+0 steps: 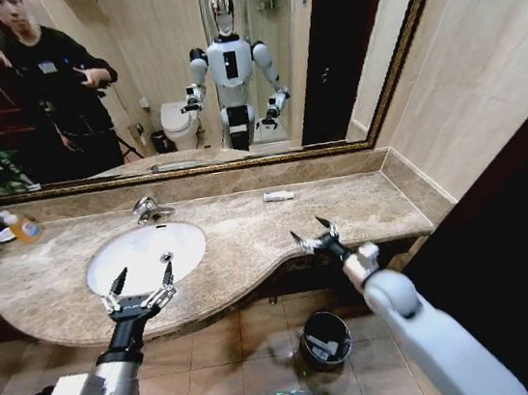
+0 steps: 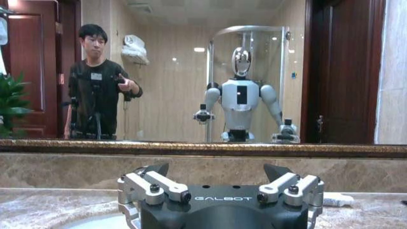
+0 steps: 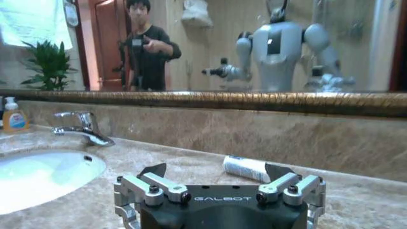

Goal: Pick up the trash from the sink and place it in the trash bin.

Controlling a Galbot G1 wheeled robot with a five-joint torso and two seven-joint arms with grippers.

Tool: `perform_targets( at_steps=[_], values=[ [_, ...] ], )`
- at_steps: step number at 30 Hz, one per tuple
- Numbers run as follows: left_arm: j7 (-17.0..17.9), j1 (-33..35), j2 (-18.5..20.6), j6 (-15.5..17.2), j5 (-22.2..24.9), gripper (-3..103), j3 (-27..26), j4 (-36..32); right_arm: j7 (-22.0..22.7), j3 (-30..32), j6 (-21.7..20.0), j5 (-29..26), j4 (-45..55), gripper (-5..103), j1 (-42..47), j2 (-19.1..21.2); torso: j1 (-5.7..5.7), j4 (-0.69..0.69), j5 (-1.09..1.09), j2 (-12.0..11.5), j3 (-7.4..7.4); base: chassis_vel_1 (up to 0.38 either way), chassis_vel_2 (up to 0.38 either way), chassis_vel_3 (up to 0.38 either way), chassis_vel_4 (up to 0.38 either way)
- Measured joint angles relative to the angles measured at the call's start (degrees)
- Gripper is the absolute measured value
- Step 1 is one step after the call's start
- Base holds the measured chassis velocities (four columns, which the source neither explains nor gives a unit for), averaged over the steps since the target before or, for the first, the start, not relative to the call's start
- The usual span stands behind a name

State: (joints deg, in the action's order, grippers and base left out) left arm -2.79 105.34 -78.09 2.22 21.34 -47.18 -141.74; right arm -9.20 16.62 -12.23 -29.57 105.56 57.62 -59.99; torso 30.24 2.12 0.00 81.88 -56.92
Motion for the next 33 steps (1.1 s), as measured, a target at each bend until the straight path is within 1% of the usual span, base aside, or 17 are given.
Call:
perform_targets(
  at_steps=[1,2,5,6,8,9,11,12,14,15,18,19,21,23,26,31,33],
  values=[
    [0.0,0.0,0.0,0.0,0.0,100,0.0,0.0,-2.5,-0.9,0.1,-0.9,-4.0,100,-3.4,0.1,0.0,-0.01,0.01,0.0,0.0,0.0,0.0,0.0,0.0],
    [0.0,0.0,0.0,0.0,0.0,100,0.0,0.0,-2.5,-0.9,0.1,-0.9,-4.0,100,-3.4,0.1,0.0,-0.01,0.01,0.0,0.0,0.0,0.0,0.0,0.0],
    [0.0,0.0,0.0,0.0,0.0,100,0.0,0.0,-9.6,-3.2,2.7,-1.2,-15.7,100,-14.0,-0.3,0.0,0.0,0.0,0.0,0.0,0.0,0.0,0.0,0.0],
    [0.0,0.0,0.0,0.0,0.0,100,0.0,0.0,-9.6,-3.2,2.7,-1.2,-15.7,100,-14.0,-0.3,0.0,0.0,0.0,0.0,0.0,0.0,0.0,0.0,0.0],
    [0.0,0.0,0.0,0.0,0.0,100,0.0,0.0,-13.9,-4.9,4.2,-0.7,-23.3,100,-20.4,-1.2,0.0,0.0,0.0,0.0,0.0,0.0,0.0,0.0,0.0],
    [0.0,0.0,0.0,0.0,0.0,100,0.0,0.0,-13.9,-4.9,4.2,-0.7,-23.3,100,-20.4,-1.2,0.0,0.0,0.0,0.0,0.0,0.0,0.0,0.0,0.0],
    [0.0,0.0,0.0,0.0,0.0,100,0.0,0.0,-18.3,-6.4,4.9,0.2,-30.6,100,-25.8,-2.5,0.0,0.0,0.01,0.0,0.0,0.0,0.0,0.0,0.0],
    [0.0,0.0,0.0,0.0,0.0,100,0.0,0.0,-18.3,-6.4,4.9,0.2,-30.6,100,-25.8,-2.5,0.0,0.0,0.01,0.0,0.0,0.0,0.0,0.0,0.0],
    [0.0,0.0,0.0,0.0,0.0,100,0.0,0.0,-23.4,-7.6,6.3,3.1,-37.4,100,-31.0,-4.0,0.0,-0.01,0.0,0.0,0.0,0.0,0.0,0.0,0.0],
    [0.0,0.0,0.0,0.0,0.0,100,0.0,0.0,-23.4,-7.6,6.3,3.1,-37.4,100,-31.0,-4.0,0.0,-0.01,0.0,0.0,0.0,0.0,0.0,0.0,0.0],
    [0.0,0.0,0.0,0.0,0.0,100,0.0,0.0,-28.1,-9.7,9.2,7.3,-46.3,100,-38.0,-6.0,0.0,-0.01,0.0,0.0,0.01,0.0,0.0,0.0,0.0],
    [0.0,0.0,0.0,0.0,0.0,100,0.0,0.0,-28.1,-9.7,9.2,7.3,-46.3,100,-38.0,-6.0,0.0,-0.01,0.0,0.0,0.01,0.0,0.0,0.0,0.0],
    [0.0,0.0,0.0,0.0,0.0,100,0.0,0.0,-29.9,-10.9,11.0,9.8,-53.2,100,-42.9,-8.0,0.0,0.0,-0.02,0.0,0.01,0.0,0.0,0.0,0.0],
    [0.0,0.0,0.0,0.0,0.0,100,0.0,0.0,-30.4,-11.2,11.4,10.8,-55.1,100,-44.1,-8.5,0.0,0.0,-0.01,0.0,0.01,0.0,0.0,0.0,0.0],
    [0.0,0.0,0.0,0.0,0.0,100,0.0,0.0,-32.6,-12.5,13.0,14.9,-61.6,100,-47.8,-10.1,0.0,0.0,0.0,0.0,0.01,0.0,0.0,0.0,0.0],
    [0.0,0.0,0.0,0.0,0.0,100,0.0,0.0,-33.9,-14.8,12.9,17.4,-65.4,100,-50.2,-10.4,-0.01,0.0,0.0,0.0,0.01,0.0,0.0,0.0,0.0],
    [0.0,0.0,0.0,0.0,0.0,100,0.0,0.0,-34.7,-15.9,11.8,18.9,-67.8,100,-51.7,-10.7,-0.01,-0.01,0.0,0.0,0.01,0.0,0.0,0.0,0.0]
  ],
)
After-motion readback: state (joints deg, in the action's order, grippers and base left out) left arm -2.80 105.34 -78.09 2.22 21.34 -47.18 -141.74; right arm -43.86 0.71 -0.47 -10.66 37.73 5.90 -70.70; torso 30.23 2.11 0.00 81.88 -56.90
